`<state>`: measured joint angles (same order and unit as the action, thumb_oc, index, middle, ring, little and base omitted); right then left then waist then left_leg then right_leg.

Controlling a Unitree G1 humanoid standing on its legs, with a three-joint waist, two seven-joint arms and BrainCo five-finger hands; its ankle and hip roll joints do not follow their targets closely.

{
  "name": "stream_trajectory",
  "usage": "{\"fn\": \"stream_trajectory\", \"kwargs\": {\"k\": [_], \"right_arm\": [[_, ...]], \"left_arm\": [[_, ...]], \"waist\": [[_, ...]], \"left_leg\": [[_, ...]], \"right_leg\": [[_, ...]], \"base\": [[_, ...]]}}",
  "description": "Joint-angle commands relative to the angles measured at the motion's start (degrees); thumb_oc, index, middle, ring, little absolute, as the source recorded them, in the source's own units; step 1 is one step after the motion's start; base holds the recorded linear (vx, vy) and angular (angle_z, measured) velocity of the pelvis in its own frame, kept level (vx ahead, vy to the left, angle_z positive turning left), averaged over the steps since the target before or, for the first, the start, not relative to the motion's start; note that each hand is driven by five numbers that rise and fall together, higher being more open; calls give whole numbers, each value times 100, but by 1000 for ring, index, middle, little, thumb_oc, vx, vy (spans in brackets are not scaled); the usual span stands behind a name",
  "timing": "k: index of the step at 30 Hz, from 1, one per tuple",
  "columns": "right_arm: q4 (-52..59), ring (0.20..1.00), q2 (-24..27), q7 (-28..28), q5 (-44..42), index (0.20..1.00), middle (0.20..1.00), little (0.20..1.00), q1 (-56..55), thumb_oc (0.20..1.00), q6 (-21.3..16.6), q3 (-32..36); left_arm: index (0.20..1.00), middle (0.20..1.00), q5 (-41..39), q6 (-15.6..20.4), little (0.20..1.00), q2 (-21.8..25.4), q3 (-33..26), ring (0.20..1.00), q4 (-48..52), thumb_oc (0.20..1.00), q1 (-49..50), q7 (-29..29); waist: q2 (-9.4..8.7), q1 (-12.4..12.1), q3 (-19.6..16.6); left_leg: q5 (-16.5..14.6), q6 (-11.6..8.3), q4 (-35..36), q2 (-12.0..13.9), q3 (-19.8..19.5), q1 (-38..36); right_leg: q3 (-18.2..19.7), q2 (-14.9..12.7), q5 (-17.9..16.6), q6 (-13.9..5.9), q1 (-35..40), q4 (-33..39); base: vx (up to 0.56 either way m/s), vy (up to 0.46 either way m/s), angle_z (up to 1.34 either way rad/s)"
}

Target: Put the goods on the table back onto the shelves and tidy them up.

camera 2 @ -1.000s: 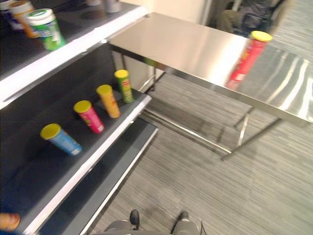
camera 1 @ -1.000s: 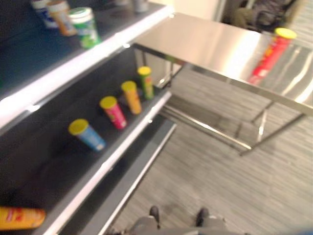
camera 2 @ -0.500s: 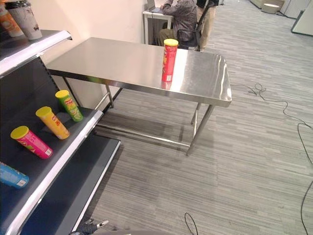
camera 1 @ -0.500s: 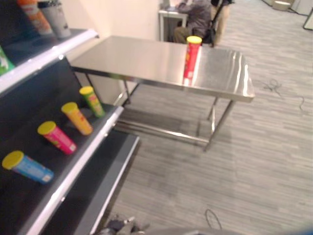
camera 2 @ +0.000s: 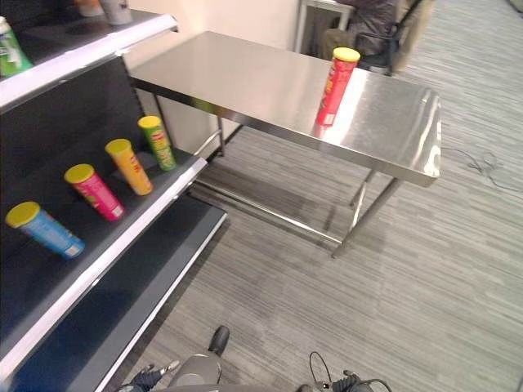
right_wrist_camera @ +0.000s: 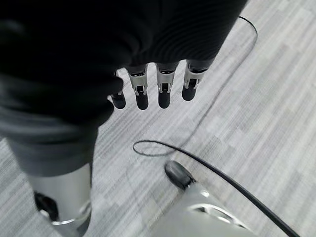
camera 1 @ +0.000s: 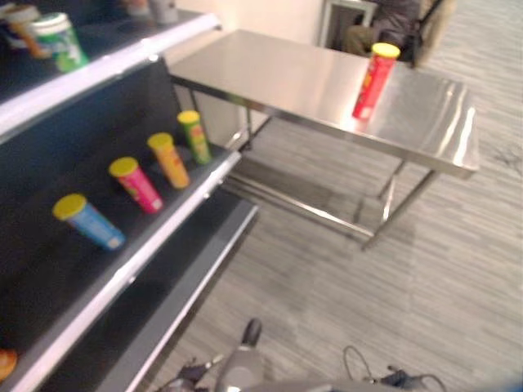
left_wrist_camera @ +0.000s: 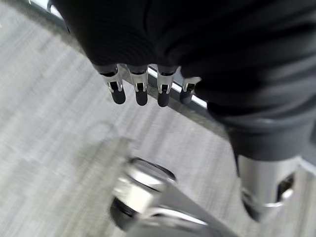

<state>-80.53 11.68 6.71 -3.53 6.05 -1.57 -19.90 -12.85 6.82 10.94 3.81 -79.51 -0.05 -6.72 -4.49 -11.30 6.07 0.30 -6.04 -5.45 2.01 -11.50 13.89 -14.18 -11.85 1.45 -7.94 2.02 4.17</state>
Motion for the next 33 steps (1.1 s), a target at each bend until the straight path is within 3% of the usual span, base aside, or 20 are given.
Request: {"fn": "stream_trajectory", "kwargs": {"k": [1,2,4,5,6,8,10,11,12,14,15,16,18,19,21,25,26,29,33], "right_arm": [[168,1000,-242,66,-109,1000,1000,1000,96,1000,36,128],[299,1000,-425,33,-54,1000,1000,1000,99,1000,39,49],[475,1000,-442,91,-69,1000,1000,1000,213,1000,19,46],[509,1000,-397,110,-63,1000,1000,1000,242,1000,35,50],[679,1000,-309,184,106,1000,1000,1000,268,1000,38,45],[731,1000,-293,209,153,1000,1000,1000,246,1000,17,18],[828,1000,-278,216,164,1000,1000,1000,170,1000,-53,-17],[787,1000,-266,198,86,1000,1000,1000,145,1000,-63,12],[737,1000,-249,202,-50,1000,1000,1000,149,1000,-69,76],[636,1000,-210,216,-318,1000,1000,1000,186,1000,-99,193],[635,1000,-210,216,-318,1000,1000,1000,189,1000,-100,194],[550,1000,-164,198,-628,1000,1000,1000,168,1000,-148,376],[490,1000,-149,203,-756,1000,1000,1000,149,1000,-166,481],[372,1000,-113,212,-991,1000,1000,1000,69,1000,-196,720],[265,1000,-53,247,-963,1000,1000,1000,-34,1000,-177,792],[121,1000,-19,246,-971,1000,1000,1000,-124,1000,-160,833],[130,1000,-32,197,-791,1000,1000,1000,-147,1000,-156,696],[203,1000,-14,166,-619,1000,1000,1000,-152,1000,-158,519],[470,1000,71,222,-544,1000,1000,1000,-21,1000,-203,366]], "left_arm": [[1000,1000,-147,111,1000,195,110,1000,34,1000,-118,-34],[1000,1000,186,74,1000,347,120,1000,-84,1000,-126,-34],[1000,1000,543,73,1000,377,409,1000,42,1000,-175,-72],[1000,1000,591,84,1000,361,474,1000,115,1000,-167,-84],[1000,1000,1018,100,1000,296,940,1000,285,1000,-131,-57],[1000,1000,1139,99,1000,303,1038,1000,313,1000,-163,-58],[1000,1000,1174,83,1000,328,1077,1000,285,1000,-143,-12],[1000,1000,1138,84,1000,348,1058,1000,284,1000,-160,4],[1000,1000,1107,85,1000,365,1043,1000,276,1000,-193,5],[1000,1000,1097,87,1000,351,1087,1000,221,1000,-252,-11],[1000,1000,1097,88,1000,351,1087,1000,220,1000,-254,-11],[1000,1000,1193,103,1000,290,1142,1000,173,1000,-294,30],[1000,1000,1219,123,1000,237,1174,1000,143,1000,-314,53],[1000,1000,1356,138,1000,139,1345,1000,103,1000,-374,103],[1000,1000,1303,134,1000,53,1358,1000,88,1000,-357,124],[1000,1000,1176,118,1000,7,1230,1000,64,1000,-265,171],[1000,1000,1234,102,1000,-32,1223,1000,-37,1000,-213,146],[1000,1000,1239,84,1000,-20,1180,1000,-62,1000,-181,130],[1000,1000,1297,95,1000,2,1335,1000,226,1000,-273,32]], "waist": [[-92,-215,-126],[-269,-245,-280],[-349,-198,-354],[-279,-156,-363],[-46,50,-303],[42,114,-296],[249,353,-244],[323,437,-206],[347,492,-168],[306,658,-79],[309,668,-82],[273,883,-19],[259,969,1],[181,1067,-2],[166,1097,-69],[183,1084,-249],[209,1056,-332],[202,1006,-390],[140,873,-259]], "left_leg": [[679,116,980,-107,-164,99],[517,272,755,-246,-33,-56],[276,527,671,-444,155,-236],[228,604,627,-487,177,-287],[-14,887,537,-681,243,-686],[-66,932,503,-673,276,-763],[-133,1010,724,-527,219,-1227],[-145,988,799,-455,151,-1344],[-181,946,852,-426,96,-1449],[-299,865,936,-425,13,-1708],[-292,865,935,-424,3,-1700],[-491,794,1023,-393,-105,-2054],[-565,764,1029,-363,-151,-2144],[-697,710,1044,-342,-299,-2280],[-794,663,1045,-228,-375,-2397],[-848,535,1045,9,-469,-2488],[-758,406,995,207,-503,-2511],[-658,301,805,316,-566,-2440],[-224,113,-486,213,-636,-1959]], "right_leg": [[22,471,612,77,944,-242],[163,102,336,-106,919,-464],[303,-346,-521,-304,716,-1033],[337,-434,-688,-290,576,-1337],[242,-946,-1682,-247,247,-2473],[45,-1065,-1688,-205,230,-2574],[112,-610,-964,45,-428,-2968],[92,-292,-465,151,-669,-2803],[12,-108,-269,173,-790,-2475],[-71,167,-369,95,-993,-1418],[-85,171,-391,95,-981,-1386],[70,486,-637,-59,-1233,-431],[213,585,-750,-130,-1342,-164],[551,680,-784,-153,-1325,83],[646,727,-879,-90,-1298,-122],[458,776,-763,10,-1098,-175],[352,843,-640,78,-985,-207],[257,893,-544,129,-879,-203],[239,931,-291,281,-514,-208]], "base": [[657,490,-14],[553,462,16],[498,533,-32],[391,709,-32],[358,662,-16],[291,420,-15],[319,232,-3],[261,59,-24],[254,-3,-20],[224,-47,19],[367,-43,61],[365,-15,53],[334,-32,57],[193,-46,65],[354,-126,90],[323,-152,106],[276,-172,36],[222,-157,20],[135,-89,18]]}}
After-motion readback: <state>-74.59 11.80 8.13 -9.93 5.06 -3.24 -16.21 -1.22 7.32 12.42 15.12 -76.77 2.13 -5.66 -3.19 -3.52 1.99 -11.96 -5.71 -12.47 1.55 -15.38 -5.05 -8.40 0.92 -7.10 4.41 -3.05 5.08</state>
